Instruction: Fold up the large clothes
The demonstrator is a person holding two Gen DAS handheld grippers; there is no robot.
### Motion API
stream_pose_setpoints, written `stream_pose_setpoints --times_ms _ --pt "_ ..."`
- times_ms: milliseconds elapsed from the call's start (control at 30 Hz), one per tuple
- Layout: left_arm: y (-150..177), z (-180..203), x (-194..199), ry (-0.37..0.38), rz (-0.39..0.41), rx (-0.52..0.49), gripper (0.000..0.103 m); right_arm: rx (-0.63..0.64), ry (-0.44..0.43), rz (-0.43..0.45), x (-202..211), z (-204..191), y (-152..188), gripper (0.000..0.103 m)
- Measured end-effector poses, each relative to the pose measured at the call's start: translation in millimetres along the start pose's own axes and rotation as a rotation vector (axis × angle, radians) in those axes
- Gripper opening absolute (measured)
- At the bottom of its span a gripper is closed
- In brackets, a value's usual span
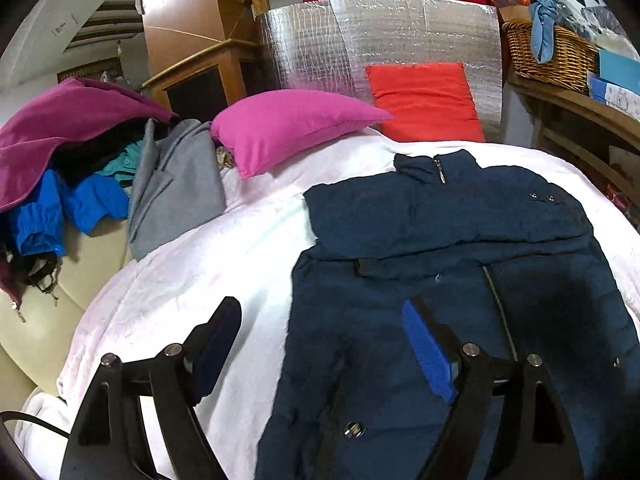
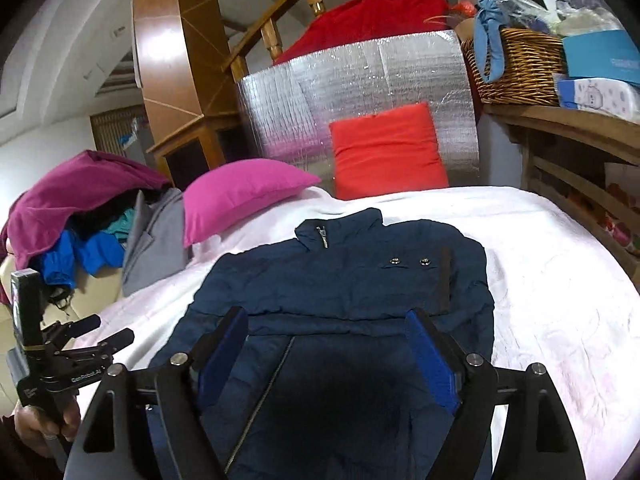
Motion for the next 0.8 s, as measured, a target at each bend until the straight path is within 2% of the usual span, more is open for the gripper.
stream_pose_setpoints --times_ms 233,600,800 --pt "21 -14 23 -0.035 0.002 0.014 0.083 -0.041 0.006 -0.015 27 8 24 0.086" --pt "50 -27 47 -0.040 -0.017 0.074 0.083 -0.086 0.038 -0.061 68 38 59 0.086" --pt "64 -30 55 -0.049 -0.031 0.092 0.083 -0.068 0.056 -0.084 91 50 74 0.086"
Point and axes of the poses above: each gripper's, at about its wrist camera, not at the fingertips, and x roughly against the way its jaws point, z to its right, y to its underside, the point moved 4 cm from there along -x, roughly the way its jaws point, and after that the axes turned 7 degrees about y, right-handed, at the moved point
